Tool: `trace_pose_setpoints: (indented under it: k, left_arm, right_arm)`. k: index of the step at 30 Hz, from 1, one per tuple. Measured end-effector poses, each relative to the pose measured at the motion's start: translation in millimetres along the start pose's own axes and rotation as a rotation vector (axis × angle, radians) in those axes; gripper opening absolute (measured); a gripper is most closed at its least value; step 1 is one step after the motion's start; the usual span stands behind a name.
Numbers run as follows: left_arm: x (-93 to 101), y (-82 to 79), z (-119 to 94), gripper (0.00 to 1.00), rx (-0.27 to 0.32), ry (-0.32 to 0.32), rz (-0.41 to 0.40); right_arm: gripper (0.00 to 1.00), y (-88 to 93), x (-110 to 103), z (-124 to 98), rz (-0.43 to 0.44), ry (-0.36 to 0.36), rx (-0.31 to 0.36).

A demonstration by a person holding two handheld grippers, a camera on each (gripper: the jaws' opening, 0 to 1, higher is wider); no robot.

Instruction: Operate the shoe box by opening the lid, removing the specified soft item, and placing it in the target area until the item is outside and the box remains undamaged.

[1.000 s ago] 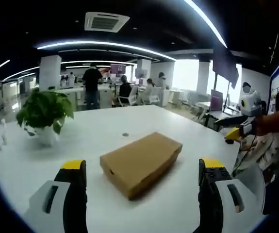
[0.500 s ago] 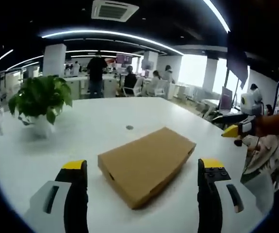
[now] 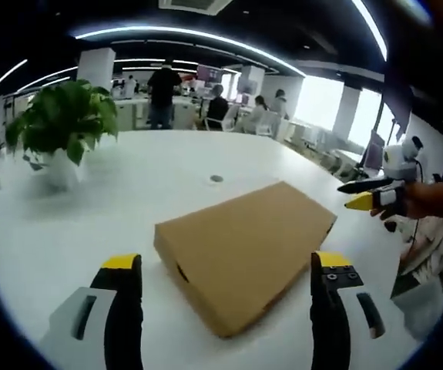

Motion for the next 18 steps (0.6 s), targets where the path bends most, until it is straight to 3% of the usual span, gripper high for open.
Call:
trace_pose_setpoints:
  k: [8, 13, 18]
  left_arm:
    - [2.0, 8.7, 23.5, 0.87, -0.029, 0.013, -0.058]
    - [-1.4, 16.4, 32.0, 0.80, -0.053, 0.013, -0.087]
    - [-6.2, 22.6, 36.9, 0.74, -0.068, -0.005, -0.105]
  right_arm:
    - [0.66, 5.3, 5.7, 24.4, -0.028, 0.019, -0.027]
    - [0.48, 13.4, 8.7, 37.4, -0.044, 0.011, -0.067]
    - [0.44, 14.5, 7.0, 47.0, -0.031, -0.006, -0.068]
Point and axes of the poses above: the point that each gripper's makers call its tool centre point, and the gripper's own axes: z roughly forward along the fingers, x roughly to its right, y roughly out of its underside, the point moved 1 cm from there along -z, roughly backward along the fingers, and after that the axes turned 1 degree about -x, right-handed, at the moved point
